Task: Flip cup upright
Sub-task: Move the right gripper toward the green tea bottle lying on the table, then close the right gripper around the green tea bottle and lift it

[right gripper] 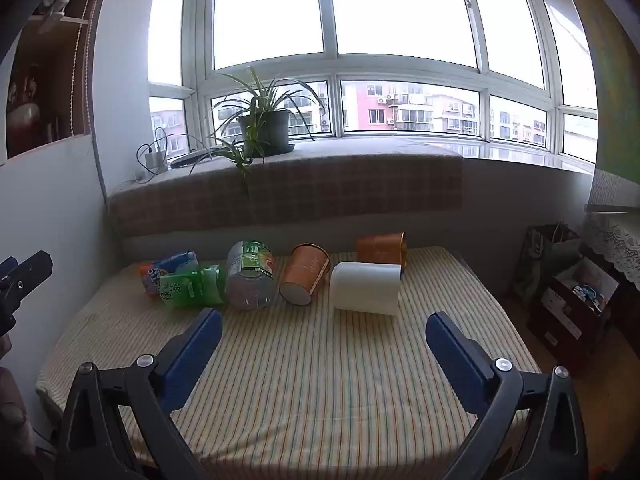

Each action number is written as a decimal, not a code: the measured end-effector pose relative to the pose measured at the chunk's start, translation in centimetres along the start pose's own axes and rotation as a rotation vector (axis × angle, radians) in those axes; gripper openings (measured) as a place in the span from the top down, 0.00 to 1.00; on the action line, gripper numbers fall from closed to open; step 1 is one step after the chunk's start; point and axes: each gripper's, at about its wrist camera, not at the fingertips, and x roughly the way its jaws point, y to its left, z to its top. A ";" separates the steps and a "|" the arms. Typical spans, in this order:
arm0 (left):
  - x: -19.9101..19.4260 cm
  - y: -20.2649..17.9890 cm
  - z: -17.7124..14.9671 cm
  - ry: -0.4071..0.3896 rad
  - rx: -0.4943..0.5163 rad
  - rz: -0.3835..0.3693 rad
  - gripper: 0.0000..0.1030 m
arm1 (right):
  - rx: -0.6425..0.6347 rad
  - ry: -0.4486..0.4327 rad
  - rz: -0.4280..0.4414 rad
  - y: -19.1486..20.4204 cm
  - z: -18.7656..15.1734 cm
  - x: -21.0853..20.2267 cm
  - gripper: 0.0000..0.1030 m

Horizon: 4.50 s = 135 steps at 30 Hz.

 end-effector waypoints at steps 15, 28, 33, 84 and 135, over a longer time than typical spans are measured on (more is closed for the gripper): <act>0.5 0.9 0.0 0.037 -0.008 0.028 0.00 | -0.016 0.002 0.001 0.6 0.2 -0.2 0.00; -0.5 0.8 0.4 0.017 0.000 0.031 0.00 | -0.008 -0.023 -0.004 0.3 0.5 -1.2 0.00; -0.1 0.5 0.1 0.031 0.018 0.034 0.00 | -0.005 -0.030 -0.006 0.2 0.3 -1.2 0.00; 3.6 0.8 -0.9 0.108 0.021 0.042 0.00 | -0.038 0.037 0.054 1.6 0.2 2.6 0.00; 6.2 11.3 -5.8 0.310 -0.126 0.168 0.00 | -1.129 0.428 0.483 23.3 0.9 26.1 0.06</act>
